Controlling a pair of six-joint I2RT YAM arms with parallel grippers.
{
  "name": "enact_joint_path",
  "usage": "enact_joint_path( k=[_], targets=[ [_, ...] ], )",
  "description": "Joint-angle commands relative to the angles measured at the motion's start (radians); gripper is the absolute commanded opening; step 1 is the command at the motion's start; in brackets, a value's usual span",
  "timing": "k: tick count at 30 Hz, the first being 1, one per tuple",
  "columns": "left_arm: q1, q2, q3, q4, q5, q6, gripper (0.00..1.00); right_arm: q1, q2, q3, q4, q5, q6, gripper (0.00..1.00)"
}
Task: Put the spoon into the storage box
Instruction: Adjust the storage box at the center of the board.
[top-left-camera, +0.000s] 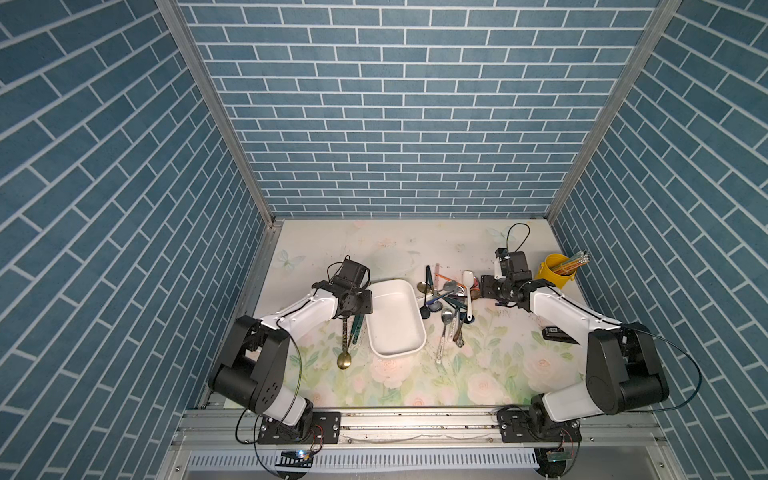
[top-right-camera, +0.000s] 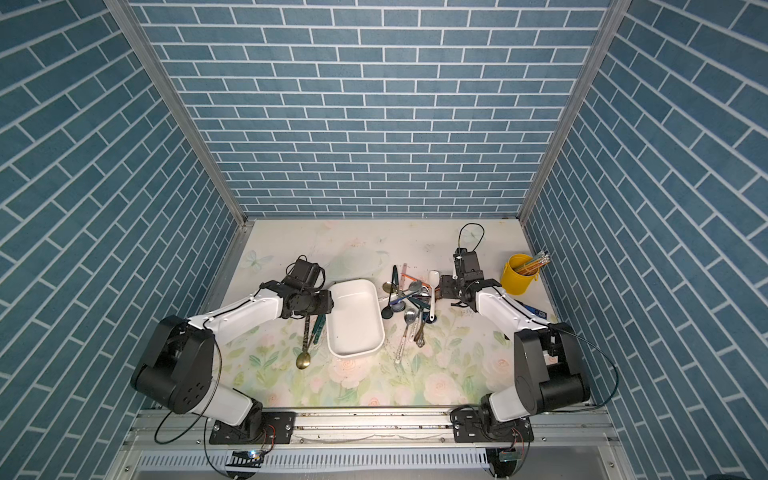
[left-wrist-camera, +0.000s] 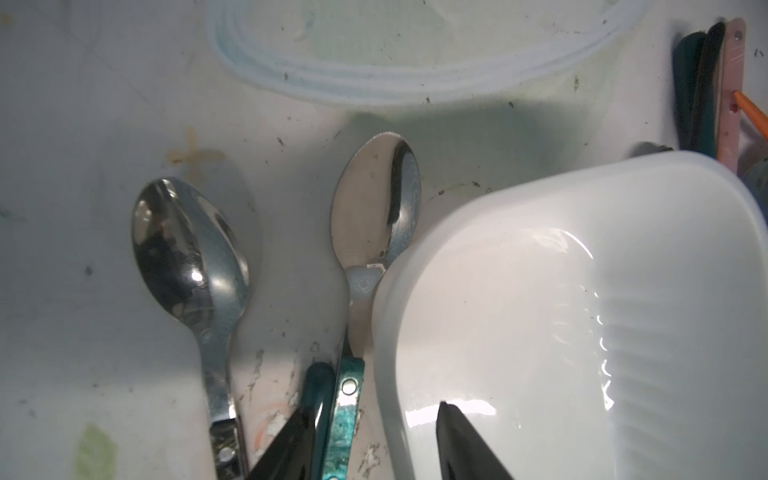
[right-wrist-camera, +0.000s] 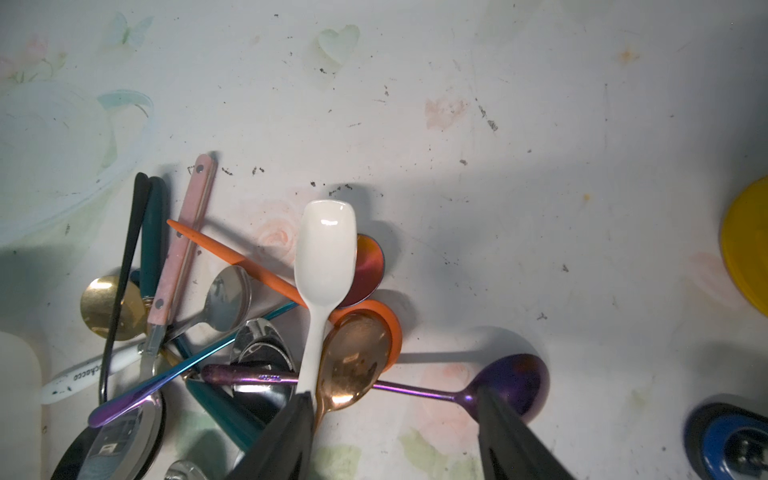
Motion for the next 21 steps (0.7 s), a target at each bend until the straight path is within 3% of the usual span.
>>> enact_joint_path(
  k=[1, 9, 21],
  targets=[
    [-0.020, 0.046, 0.045, -0.037, -0.006, 0.012, 0.43, 0.005, 0.033, 0.003, -0.043, -0.023, 0.025, 0.64],
    [-0.019, 0.169, 0.156, -0.051, -0.071, 0.048, 0.21, 0.005, 0.067, 0.027, -0.067, -0.038, 0.023, 0.59],
    [-0.004, 0.311, 0.334, -0.079, -0.132, 0.084, 0.07, 0.053, 0.139, 0.073, -0.093, -0.033, 0.030, 0.51]
  ],
)
